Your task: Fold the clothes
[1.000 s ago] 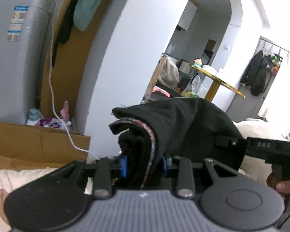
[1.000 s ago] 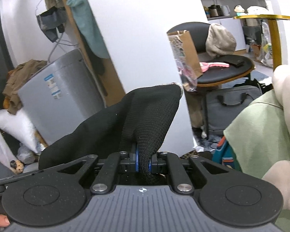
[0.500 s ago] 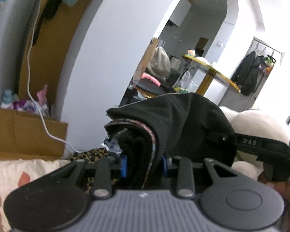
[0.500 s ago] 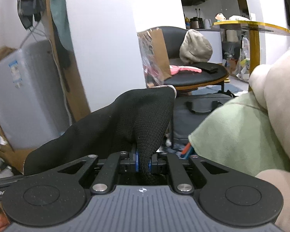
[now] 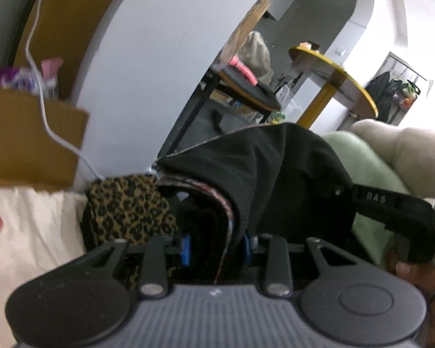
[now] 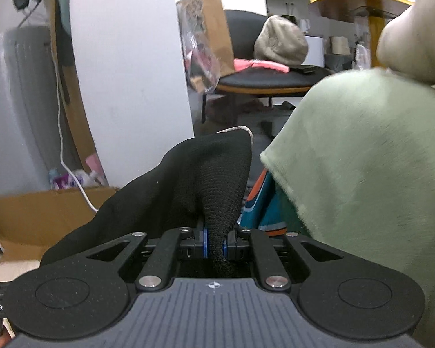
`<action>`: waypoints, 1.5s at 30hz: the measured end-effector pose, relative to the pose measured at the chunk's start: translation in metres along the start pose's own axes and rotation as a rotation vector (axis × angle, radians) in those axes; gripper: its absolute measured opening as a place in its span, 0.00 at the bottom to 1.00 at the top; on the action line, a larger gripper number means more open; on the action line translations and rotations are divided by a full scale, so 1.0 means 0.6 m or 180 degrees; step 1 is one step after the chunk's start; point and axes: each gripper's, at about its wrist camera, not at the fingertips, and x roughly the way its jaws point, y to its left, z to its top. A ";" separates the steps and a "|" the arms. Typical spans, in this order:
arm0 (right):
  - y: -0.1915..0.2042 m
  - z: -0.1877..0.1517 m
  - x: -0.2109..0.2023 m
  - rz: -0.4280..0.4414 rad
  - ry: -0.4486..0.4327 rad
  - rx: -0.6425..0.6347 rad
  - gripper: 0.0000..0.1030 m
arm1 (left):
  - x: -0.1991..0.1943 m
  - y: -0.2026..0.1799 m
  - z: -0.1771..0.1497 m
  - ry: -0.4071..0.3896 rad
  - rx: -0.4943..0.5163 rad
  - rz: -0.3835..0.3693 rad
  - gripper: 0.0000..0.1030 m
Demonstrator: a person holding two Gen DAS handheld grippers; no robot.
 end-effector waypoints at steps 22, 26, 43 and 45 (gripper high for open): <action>-0.004 -0.075 0.271 0.0229 0.0216 -0.0170 0.08 | 0.184 0.212 -0.018 0.0262 -0.0210 -0.0048 0.34; 0.007 -0.059 0.303 0.0281 0.0280 -0.0310 0.08 | 0.181 0.211 -0.012 0.0192 -0.0118 -0.0091 0.34; 0.000 -0.055 0.452 0.0120 0.0633 -0.0430 0.15 | 0.267 0.276 0.035 0.0488 -0.0217 -0.0063 0.34; 0.000 -0.063 0.456 0.0068 0.0588 -0.0512 0.21 | 0.280 0.290 0.025 0.0513 -0.0307 -0.0035 0.35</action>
